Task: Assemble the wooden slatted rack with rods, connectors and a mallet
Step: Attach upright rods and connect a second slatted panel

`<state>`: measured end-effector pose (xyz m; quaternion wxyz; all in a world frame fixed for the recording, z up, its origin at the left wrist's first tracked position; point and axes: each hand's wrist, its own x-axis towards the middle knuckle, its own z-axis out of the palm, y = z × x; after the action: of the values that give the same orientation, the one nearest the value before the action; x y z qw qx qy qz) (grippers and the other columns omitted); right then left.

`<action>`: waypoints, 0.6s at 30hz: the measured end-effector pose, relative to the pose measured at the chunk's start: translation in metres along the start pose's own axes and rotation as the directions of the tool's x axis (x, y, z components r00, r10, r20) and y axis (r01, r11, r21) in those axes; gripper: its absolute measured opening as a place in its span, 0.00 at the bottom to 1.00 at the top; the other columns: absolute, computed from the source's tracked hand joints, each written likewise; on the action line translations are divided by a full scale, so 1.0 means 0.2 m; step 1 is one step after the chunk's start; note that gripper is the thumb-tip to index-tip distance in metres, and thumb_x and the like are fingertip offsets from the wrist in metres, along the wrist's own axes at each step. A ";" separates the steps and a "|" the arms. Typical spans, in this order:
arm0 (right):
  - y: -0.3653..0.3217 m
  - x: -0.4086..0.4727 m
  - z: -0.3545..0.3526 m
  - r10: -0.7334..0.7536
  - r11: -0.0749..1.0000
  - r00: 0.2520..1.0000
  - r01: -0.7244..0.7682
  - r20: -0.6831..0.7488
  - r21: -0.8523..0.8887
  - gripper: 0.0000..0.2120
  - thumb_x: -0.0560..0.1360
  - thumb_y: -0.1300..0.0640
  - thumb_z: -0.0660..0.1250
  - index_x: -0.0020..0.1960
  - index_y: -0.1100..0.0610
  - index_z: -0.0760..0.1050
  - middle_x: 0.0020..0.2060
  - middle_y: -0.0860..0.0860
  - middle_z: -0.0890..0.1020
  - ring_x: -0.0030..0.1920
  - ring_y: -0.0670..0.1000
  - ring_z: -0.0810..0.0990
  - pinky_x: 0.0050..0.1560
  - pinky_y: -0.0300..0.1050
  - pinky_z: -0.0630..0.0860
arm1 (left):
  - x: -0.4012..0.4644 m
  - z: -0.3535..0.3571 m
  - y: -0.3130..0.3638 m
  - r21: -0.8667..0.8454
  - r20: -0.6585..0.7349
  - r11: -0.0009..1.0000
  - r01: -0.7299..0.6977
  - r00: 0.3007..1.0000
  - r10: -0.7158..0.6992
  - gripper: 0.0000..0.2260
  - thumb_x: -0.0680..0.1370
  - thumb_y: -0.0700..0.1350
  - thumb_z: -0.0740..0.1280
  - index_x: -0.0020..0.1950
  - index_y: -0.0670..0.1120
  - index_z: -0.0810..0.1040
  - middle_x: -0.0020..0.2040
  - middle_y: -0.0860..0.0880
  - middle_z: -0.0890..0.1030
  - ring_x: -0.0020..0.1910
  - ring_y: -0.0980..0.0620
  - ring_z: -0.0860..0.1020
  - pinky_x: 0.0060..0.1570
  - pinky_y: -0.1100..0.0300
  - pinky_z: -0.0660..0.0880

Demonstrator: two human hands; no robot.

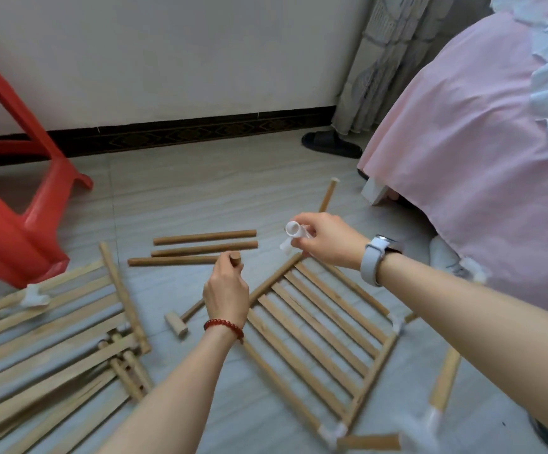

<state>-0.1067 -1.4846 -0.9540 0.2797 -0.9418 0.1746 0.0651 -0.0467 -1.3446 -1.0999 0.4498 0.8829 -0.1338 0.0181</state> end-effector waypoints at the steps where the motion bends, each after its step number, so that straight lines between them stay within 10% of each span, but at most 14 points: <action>1: 0.01 -0.03 0.00 -0.007 1.000 1.000 0.007 0.009 -0.003 0.12 0.78 0.59 0.62 0.61 0.57 0.74 0.49 0.53 0.79 0.46 0.54 0.81 0.47 0.45 0.76 | -0.07 -0.01 0.03 -0.010 -0.012 0.999 0.043 0.999 -0.043 0.07 0.79 0.38 0.62 0.56 0.40 0.75 0.50 0.42 0.80 0.48 0.39 0.78 0.41 0.57 0.64; 18: 0.34 -0.59 0.34 0.051 0.992 0.992 -0.037 -0.115 0.122 0.19 0.76 0.58 0.66 0.65 0.56 0.70 0.57 0.54 0.79 0.57 0.53 0.76 0.56 0.43 0.71 | -0.63 0.01 0.08 -0.206 0.397 0.978 0.023 0.916 0.062 0.04 0.72 0.43 0.73 0.44 0.49 0.80 0.42 0.55 0.83 0.45 0.55 0.82 0.48 0.56 0.77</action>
<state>-0.2424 -1.4654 -1.0197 0.3236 -0.9214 0.2152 0.0049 -0.1728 -1.3267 -1.1069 0.5018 0.8148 -0.2333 -0.1725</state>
